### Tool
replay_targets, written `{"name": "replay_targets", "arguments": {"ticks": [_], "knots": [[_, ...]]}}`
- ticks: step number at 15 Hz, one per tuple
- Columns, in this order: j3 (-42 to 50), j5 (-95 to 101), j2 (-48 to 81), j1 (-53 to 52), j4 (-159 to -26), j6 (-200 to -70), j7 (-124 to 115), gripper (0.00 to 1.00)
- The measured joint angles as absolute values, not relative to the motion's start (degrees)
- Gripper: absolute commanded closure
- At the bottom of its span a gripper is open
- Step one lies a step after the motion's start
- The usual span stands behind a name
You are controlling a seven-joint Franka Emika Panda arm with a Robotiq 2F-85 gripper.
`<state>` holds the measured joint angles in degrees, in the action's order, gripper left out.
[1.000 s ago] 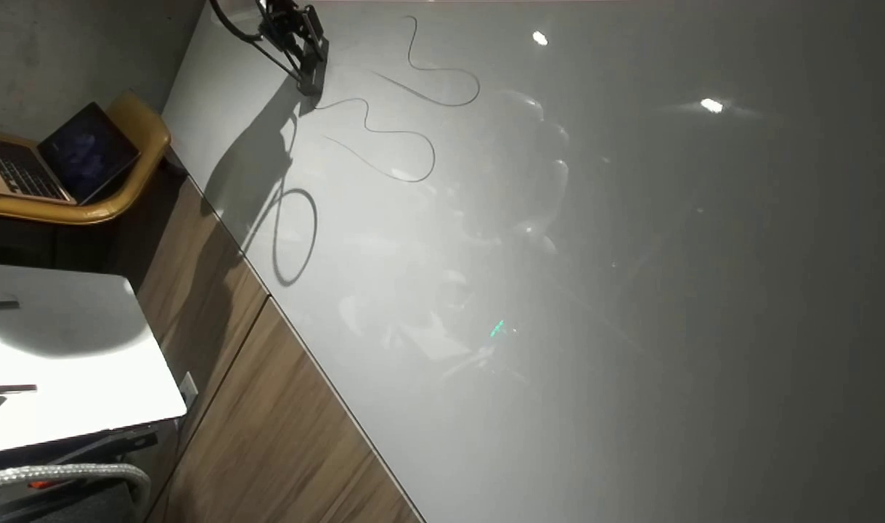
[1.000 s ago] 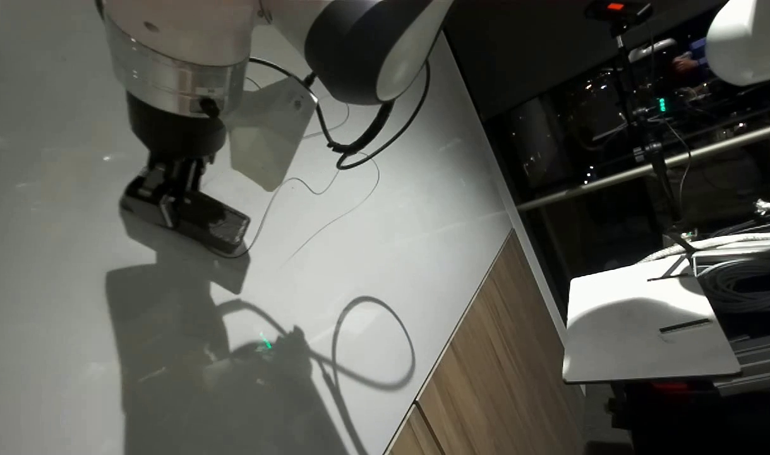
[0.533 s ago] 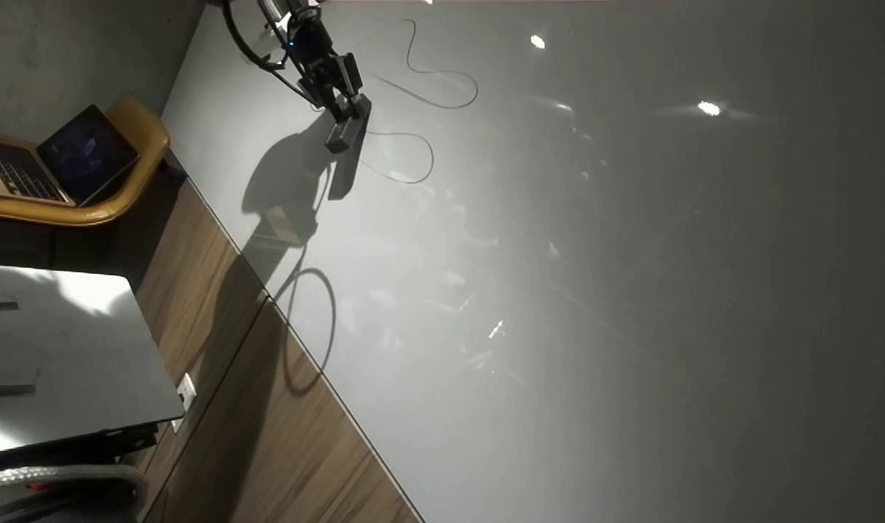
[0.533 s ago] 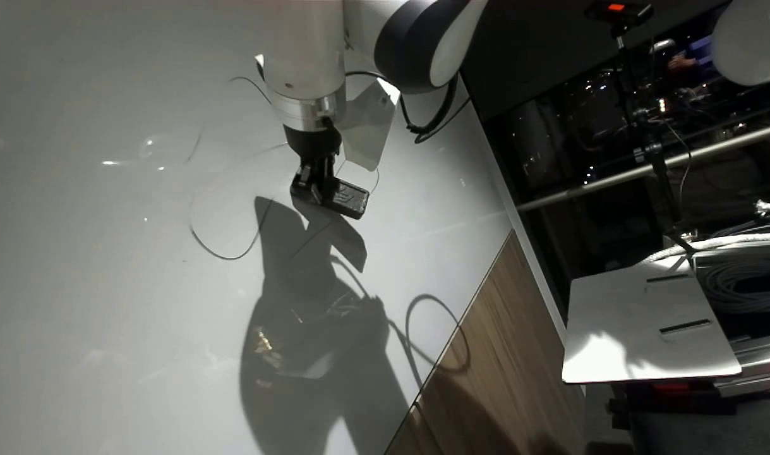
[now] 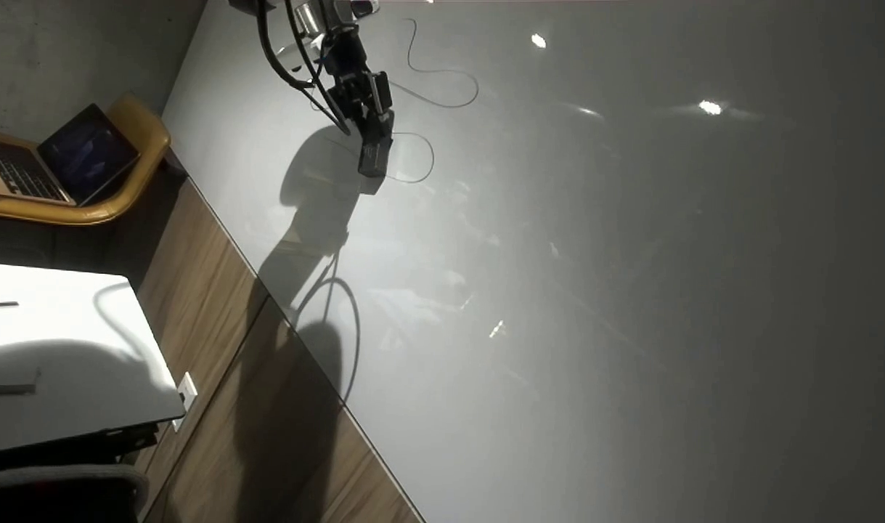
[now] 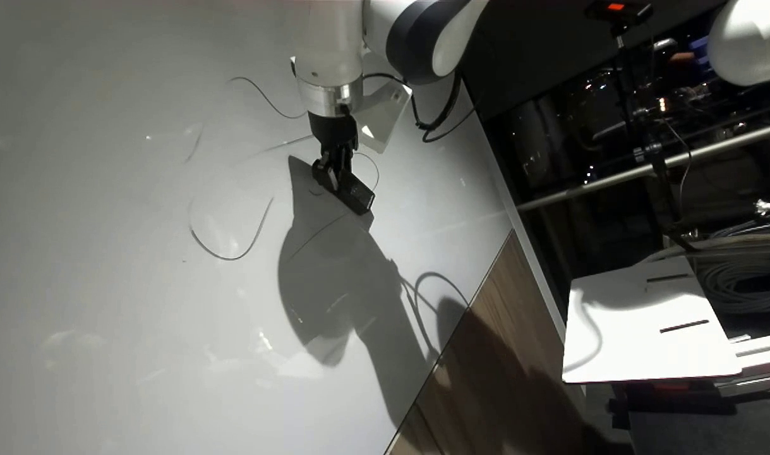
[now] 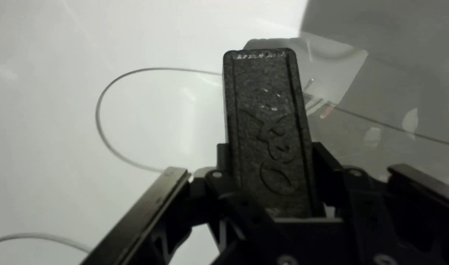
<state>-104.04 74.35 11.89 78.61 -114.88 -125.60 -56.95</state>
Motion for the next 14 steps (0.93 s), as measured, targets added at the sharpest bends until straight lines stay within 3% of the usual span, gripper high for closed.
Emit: {"name": "replay_targets", "arguments": {"ticks": [4,14], "knots": [[-116.0,82.9,20.3,87.2,-114.2,-119.8,-56.3,0.71],[-129.3,94.6,42.5,90.1,-102.1,-111.3,-38.7,0.71]]}}
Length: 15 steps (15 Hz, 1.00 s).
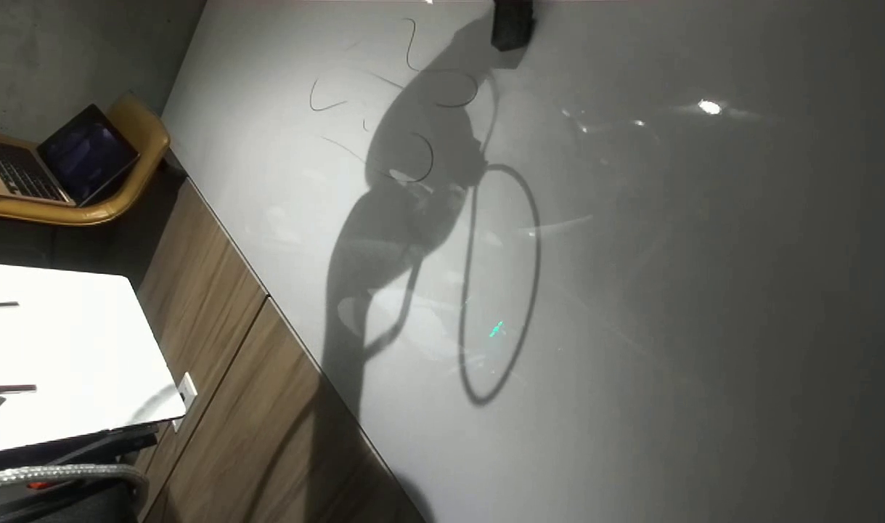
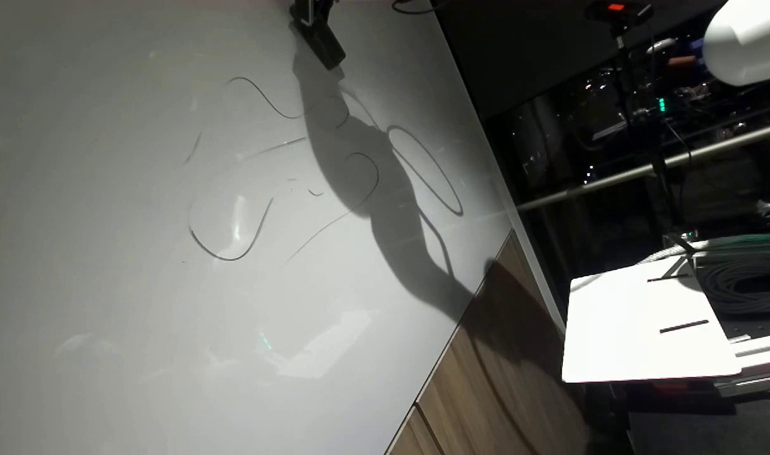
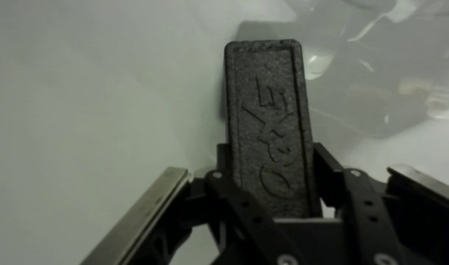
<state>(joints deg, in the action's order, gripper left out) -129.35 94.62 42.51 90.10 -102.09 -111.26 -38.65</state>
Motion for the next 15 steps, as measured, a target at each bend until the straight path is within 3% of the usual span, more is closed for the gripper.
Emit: {"name": "replay_targets", "arguments": {"ticks": [7,15], "knots": [[-127.3,94.1,49.8,92.7,-101.8,-111.4,-34.0,0.71],[-123.1,92.2,48.3,86.5,-108.8,-110.9,-39.1,0.71]]}}
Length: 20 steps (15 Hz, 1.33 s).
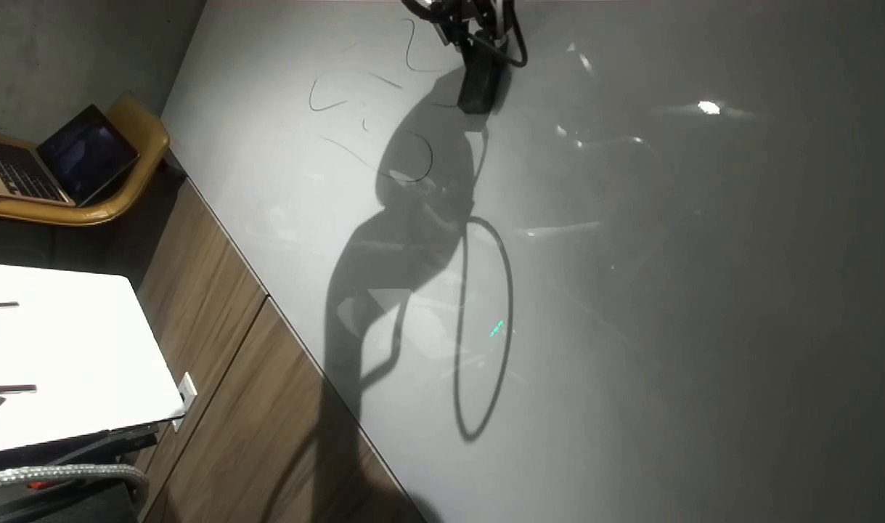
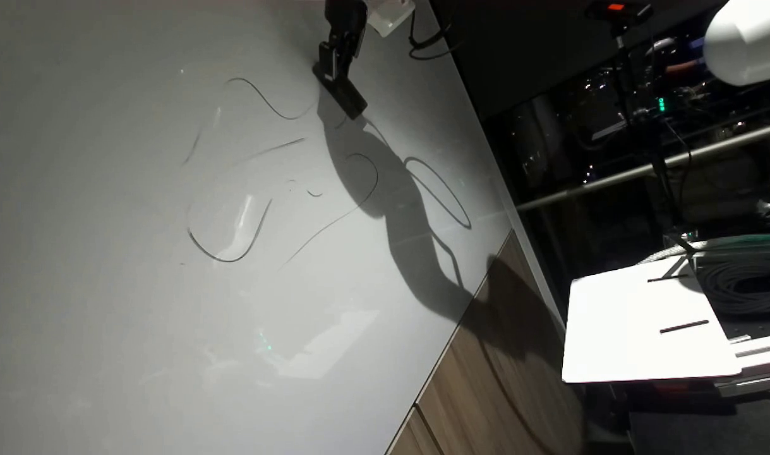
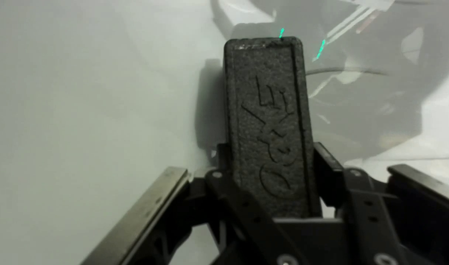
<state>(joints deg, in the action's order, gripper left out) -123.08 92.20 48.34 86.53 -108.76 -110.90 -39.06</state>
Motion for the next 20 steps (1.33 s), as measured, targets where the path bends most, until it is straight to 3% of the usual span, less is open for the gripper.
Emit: {"name": "replay_targets", "arguments": {"ticks": [8,16,20], "knots": [[-116.0,88.9,40.6,67.9,-104.4,-109.0,-44.7,0.71],[-96.8,86.0,29.0,39.5,-89.2,-110.2,-42.7,0.71],[-92.7,86.5,28.2,34.8,-87.7,-108.3,-41.8,0.71]]}}
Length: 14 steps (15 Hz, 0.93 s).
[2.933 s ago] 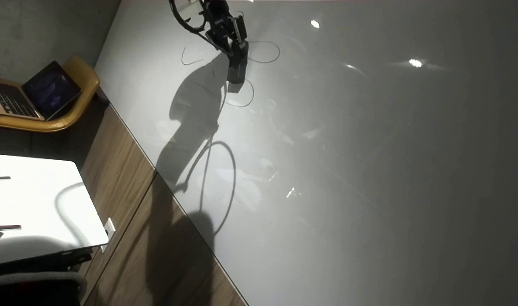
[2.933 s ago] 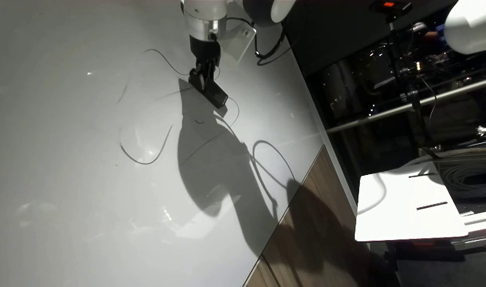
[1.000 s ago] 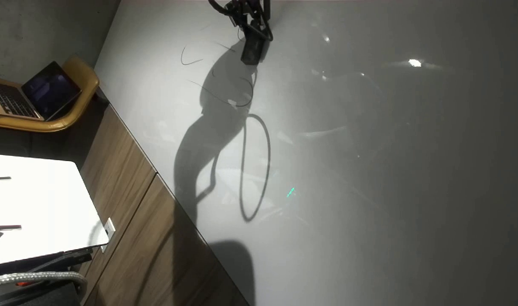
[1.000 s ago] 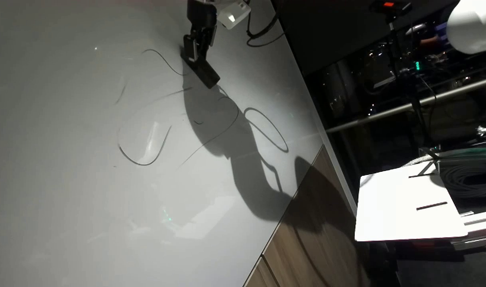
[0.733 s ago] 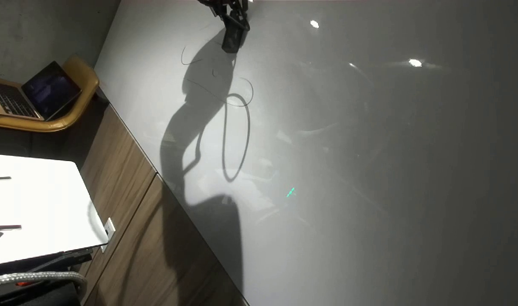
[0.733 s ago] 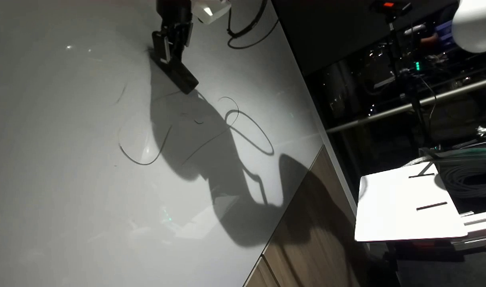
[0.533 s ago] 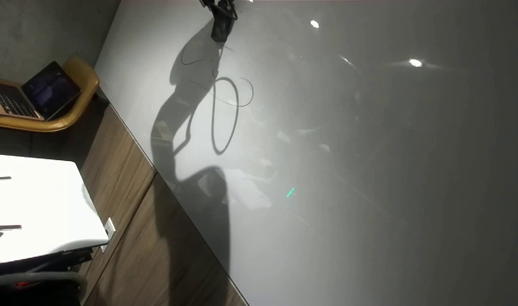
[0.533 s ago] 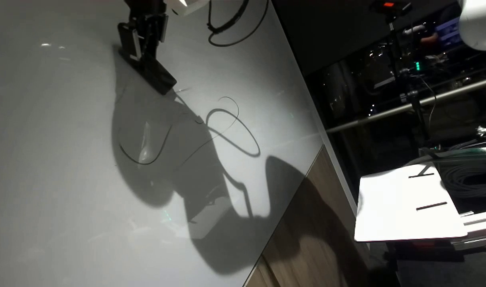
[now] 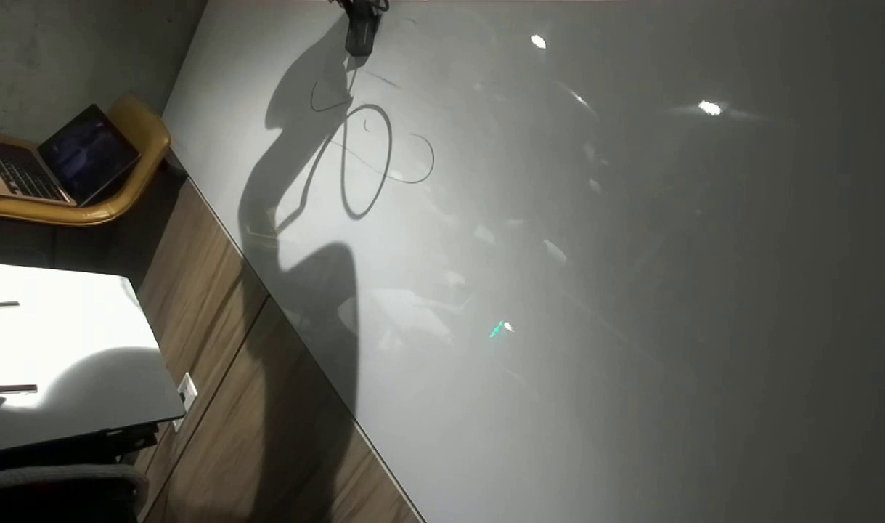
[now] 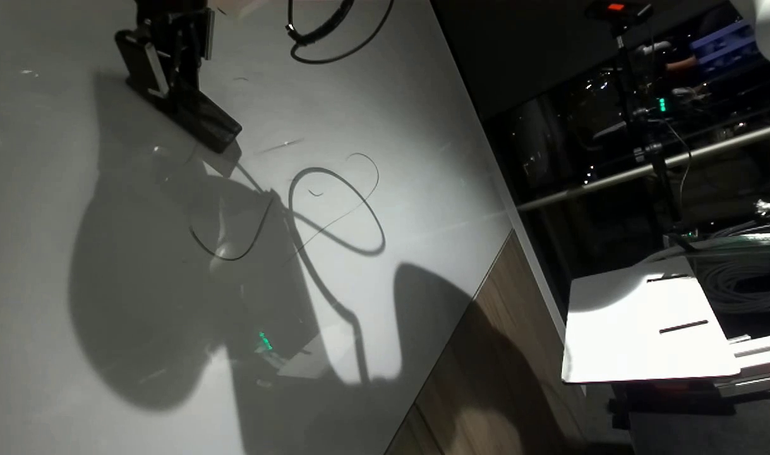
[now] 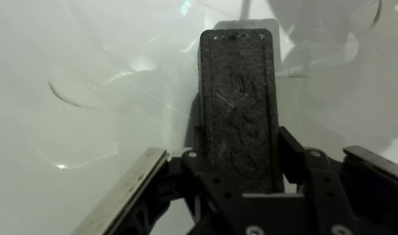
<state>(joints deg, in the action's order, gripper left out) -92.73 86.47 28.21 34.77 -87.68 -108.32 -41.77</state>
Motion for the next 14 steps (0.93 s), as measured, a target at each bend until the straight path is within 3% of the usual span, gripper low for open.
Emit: {"name": "replay_targets", "arguments": {"ticks": [6,14], "knots": [[-90.3,86.5,28.3,32.2,-88.2,-108.4,-41.8,0.71],[-72.0,85.8,28.1,14.0,-87.1,-112.5,-43.1,0.71]]}}
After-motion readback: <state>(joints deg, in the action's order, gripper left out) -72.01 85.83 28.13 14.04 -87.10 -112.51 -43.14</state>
